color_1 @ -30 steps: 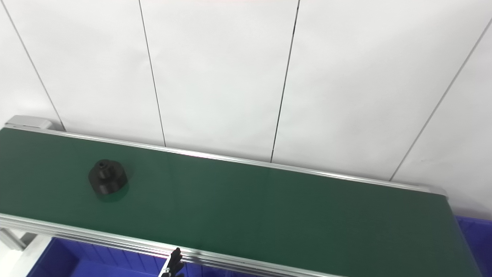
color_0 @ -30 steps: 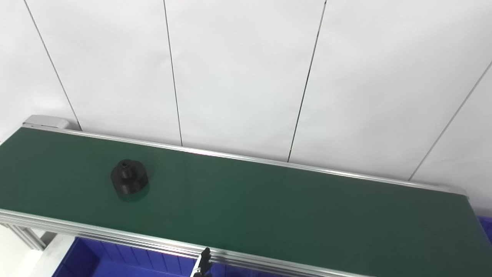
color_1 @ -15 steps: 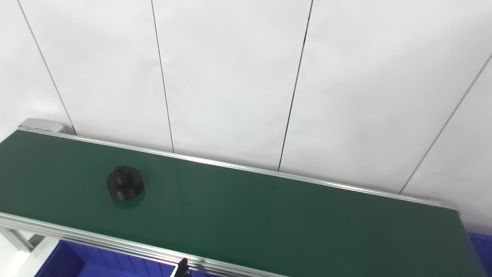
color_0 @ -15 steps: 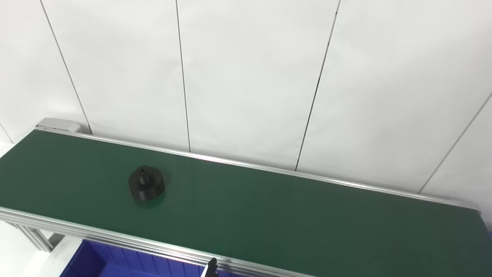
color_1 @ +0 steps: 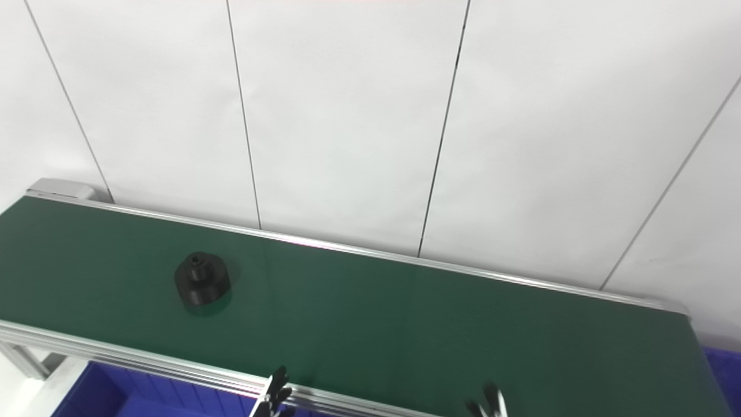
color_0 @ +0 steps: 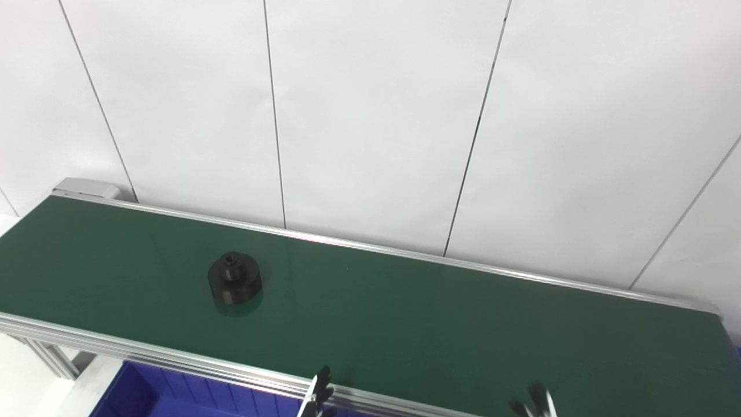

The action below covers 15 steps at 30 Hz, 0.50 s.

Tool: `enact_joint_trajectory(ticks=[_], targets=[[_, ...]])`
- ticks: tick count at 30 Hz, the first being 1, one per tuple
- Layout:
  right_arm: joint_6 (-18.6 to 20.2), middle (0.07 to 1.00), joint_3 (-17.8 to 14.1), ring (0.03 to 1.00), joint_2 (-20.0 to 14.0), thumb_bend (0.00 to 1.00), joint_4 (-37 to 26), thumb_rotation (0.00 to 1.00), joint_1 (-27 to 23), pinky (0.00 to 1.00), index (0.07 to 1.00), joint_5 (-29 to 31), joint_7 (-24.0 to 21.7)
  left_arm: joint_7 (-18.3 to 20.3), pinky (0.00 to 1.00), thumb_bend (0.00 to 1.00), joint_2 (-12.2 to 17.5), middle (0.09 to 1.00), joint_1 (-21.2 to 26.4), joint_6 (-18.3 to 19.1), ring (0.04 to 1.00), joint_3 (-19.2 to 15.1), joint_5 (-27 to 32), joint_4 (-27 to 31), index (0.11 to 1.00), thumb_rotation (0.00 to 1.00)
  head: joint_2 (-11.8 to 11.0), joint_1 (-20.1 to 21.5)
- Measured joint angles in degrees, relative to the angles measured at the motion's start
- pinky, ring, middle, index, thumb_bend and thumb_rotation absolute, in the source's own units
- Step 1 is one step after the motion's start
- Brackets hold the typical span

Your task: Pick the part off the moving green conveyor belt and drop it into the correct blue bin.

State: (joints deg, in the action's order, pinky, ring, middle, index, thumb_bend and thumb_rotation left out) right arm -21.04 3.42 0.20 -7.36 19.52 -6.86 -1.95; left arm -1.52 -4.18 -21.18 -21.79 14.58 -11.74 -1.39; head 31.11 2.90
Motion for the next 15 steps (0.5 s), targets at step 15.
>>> enact_joint_trajectory(ticks=[15], targets=[[32.74,0.973,6.77,0.875,-4.82,1.00,-2.88,0.31,-34.53,0.65,0.951,-14.06,-9.08,0.26,0.97,0.68,1.33,1.000,0.76,2.25,0.973,0.37,-0.99,0.01,1.000,0.82,2.46,1.41]])
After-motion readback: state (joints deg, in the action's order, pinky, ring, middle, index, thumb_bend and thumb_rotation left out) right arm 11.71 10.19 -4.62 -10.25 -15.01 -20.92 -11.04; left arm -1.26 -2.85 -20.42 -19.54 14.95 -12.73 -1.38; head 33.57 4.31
